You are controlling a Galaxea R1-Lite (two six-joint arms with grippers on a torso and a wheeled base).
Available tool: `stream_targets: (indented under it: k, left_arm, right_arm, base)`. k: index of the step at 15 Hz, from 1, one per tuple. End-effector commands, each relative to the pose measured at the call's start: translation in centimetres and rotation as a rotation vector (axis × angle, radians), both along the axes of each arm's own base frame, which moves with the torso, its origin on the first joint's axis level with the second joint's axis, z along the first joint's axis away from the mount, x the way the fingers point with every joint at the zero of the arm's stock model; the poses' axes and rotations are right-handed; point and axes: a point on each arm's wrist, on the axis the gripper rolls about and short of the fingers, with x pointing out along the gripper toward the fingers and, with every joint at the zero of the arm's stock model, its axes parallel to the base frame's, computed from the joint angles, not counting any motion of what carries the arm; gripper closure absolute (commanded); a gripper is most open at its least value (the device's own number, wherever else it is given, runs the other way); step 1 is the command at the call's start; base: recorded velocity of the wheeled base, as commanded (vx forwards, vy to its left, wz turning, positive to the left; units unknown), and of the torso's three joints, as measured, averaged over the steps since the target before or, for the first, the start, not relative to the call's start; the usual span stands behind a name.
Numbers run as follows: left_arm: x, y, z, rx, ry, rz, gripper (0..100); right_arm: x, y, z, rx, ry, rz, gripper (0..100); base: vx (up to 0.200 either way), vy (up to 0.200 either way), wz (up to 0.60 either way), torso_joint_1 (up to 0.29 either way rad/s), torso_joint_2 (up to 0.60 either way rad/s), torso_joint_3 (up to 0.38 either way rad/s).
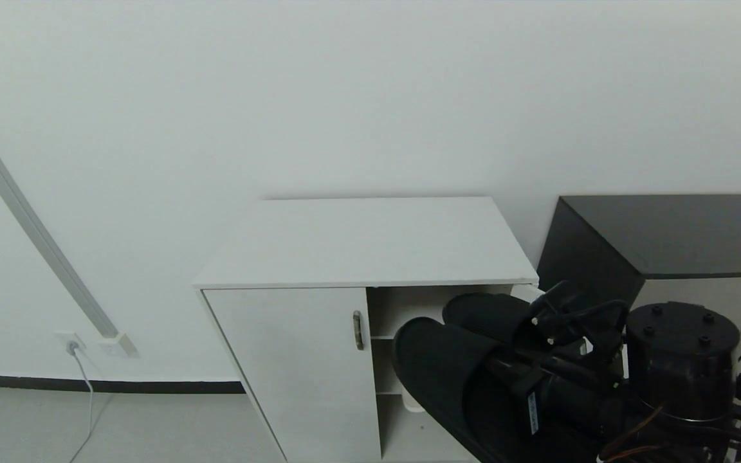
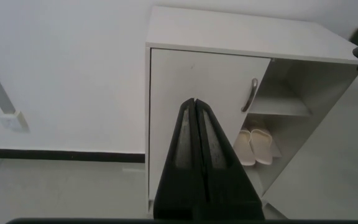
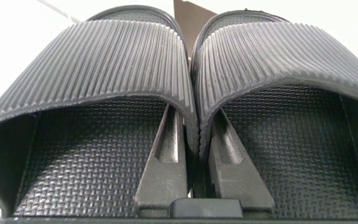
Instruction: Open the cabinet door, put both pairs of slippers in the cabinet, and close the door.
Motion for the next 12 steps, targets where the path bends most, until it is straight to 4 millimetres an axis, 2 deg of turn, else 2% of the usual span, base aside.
stream_targets:
  k: [1, 12]
  left_arm:
    - [0.01, 0.0, 0.0, 0.0, 0.001, 0.0, 100]
    - [0.01, 0.0, 0.0, 0.0, 0.001, 0.0, 100]
  right_arm:
    - [0.02, 0.03, -0.12, -0.003, 0.003, 0.0, 100]
    - [-0.12, 0.16, -0.2, -0.007, 0.004, 0.005, 100]
  base:
    - [0.0, 0.0, 0.0, -0.217, 0.51, 0.276]
    - [0.0, 0.0, 0.0, -0.216, 0.53, 0.316]
